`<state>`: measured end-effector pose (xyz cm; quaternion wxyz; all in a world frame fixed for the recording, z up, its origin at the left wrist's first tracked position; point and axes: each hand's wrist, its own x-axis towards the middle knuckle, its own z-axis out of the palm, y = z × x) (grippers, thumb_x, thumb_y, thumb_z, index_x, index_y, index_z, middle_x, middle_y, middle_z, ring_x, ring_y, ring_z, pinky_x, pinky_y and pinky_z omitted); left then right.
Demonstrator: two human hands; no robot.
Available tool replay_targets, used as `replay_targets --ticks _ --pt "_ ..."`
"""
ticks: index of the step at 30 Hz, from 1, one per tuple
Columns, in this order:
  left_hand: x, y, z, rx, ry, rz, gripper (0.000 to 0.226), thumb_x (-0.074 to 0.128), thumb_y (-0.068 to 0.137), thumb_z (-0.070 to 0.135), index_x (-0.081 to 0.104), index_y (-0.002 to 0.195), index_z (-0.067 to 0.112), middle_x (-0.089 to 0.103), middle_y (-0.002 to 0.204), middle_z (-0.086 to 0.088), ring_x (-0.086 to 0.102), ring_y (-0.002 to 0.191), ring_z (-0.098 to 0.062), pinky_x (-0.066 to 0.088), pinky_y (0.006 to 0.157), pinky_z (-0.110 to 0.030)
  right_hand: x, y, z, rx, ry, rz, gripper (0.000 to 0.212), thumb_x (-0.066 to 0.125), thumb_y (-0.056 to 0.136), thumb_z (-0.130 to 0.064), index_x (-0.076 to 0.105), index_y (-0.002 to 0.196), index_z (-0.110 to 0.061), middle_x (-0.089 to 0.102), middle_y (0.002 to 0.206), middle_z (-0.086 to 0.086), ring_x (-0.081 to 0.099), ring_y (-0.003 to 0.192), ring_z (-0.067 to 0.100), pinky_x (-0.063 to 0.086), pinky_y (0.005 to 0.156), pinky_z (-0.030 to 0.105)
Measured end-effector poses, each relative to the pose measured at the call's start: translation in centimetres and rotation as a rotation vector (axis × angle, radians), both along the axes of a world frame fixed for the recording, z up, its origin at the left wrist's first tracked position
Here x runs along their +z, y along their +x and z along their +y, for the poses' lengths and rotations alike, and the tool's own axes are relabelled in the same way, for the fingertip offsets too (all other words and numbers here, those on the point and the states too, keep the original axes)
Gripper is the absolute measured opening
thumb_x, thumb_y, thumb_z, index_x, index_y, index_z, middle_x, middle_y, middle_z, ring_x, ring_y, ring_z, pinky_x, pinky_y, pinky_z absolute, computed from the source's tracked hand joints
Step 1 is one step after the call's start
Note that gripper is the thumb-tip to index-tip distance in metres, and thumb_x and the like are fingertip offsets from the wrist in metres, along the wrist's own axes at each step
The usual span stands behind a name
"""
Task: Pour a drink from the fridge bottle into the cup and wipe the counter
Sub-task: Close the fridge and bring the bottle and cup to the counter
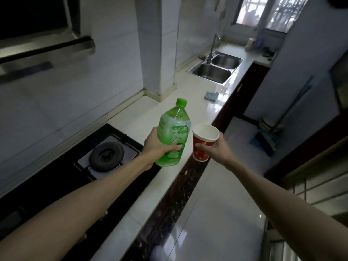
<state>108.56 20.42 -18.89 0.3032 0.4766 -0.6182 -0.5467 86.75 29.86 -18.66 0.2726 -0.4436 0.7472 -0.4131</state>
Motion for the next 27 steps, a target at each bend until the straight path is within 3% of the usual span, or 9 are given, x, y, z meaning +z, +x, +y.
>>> replay_targets --ticks 3,9,15,21,27 --pt "0.1 -3.1 -2.3 -0.049 0.021 0.018 0.081 0.099 0.048 0.029 0.054 0.115 0.024 0.069 0.111 0.005 0.067 0.104 -0.014 0.058 0.090 -0.038 -0.2 -2.4 -0.5 -0.044 0.005 0.008 0.077 0.084 0.071 -0.030 0.042 0.134 -0.017 0.047 0.131 0.003 0.052 0.116 0.017 0.046 0.094 0.034" --pt "-0.2 -8.8 -4.7 -0.098 0.048 0.017 0.080 0.099 0.052 0.023 0.054 0.117 0.022 0.068 0.111 0.005 0.066 0.104 -0.014 0.058 0.089 -0.035 -1.0 -7.6 -1.4 -0.103 -0.022 -0.020 0.069 0.083 0.073 -0.027 0.043 0.129 -0.023 0.050 0.123 -0.001 0.052 0.112 0.015 0.045 0.093 0.034" --pt "-1.3 -15.6 -6.1 -0.111 0.053 -0.038 0.083 0.099 0.051 0.024 0.053 0.120 0.021 0.068 0.112 0.003 0.066 0.104 -0.016 0.058 0.092 -0.041 -2.2 -14.6 -3.4 -0.105 -0.016 -0.014 0.079 0.083 0.072 -0.032 0.039 0.137 -0.019 0.047 0.134 0.003 0.050 0.119 0.018 0.044 0.094 0.033" --pt "-1.0 -23.4 -6.5 -0.025 0.054 -0.024 0.081 0.099 0.049 0.026 0.054 0.116 0.023 0.070 0.109 0.004 0.068 0.103 -0.016 0.059 0.090 -0.041 -1.4 -23.0 -5.2 -0.059 -0.013 -0.007 0.082 0.084 0.071 -0.033 0.039 0.136 -0.016 0.048 0.134 0.003 0.051 0.114 0.016 0.042 0.088 0.029" --pt "-0.4 -28.9 -6.8 0.064 0.050 -0.002 0.086 0.098 0.038 0.039 0.057 0.113 0.026 0.072 0.108 0.005 0.069 0.102 -0.016 0.059 0.090 -0.045 -1.0 -30.1 -6.3 0.009 0.010 0.004 0.082 0.083 0.072 -0.036 0.038 0.137 -0.017 0.048 0.136 0.004 0.050 0.123 0.022 0.042 0.093 0.031"
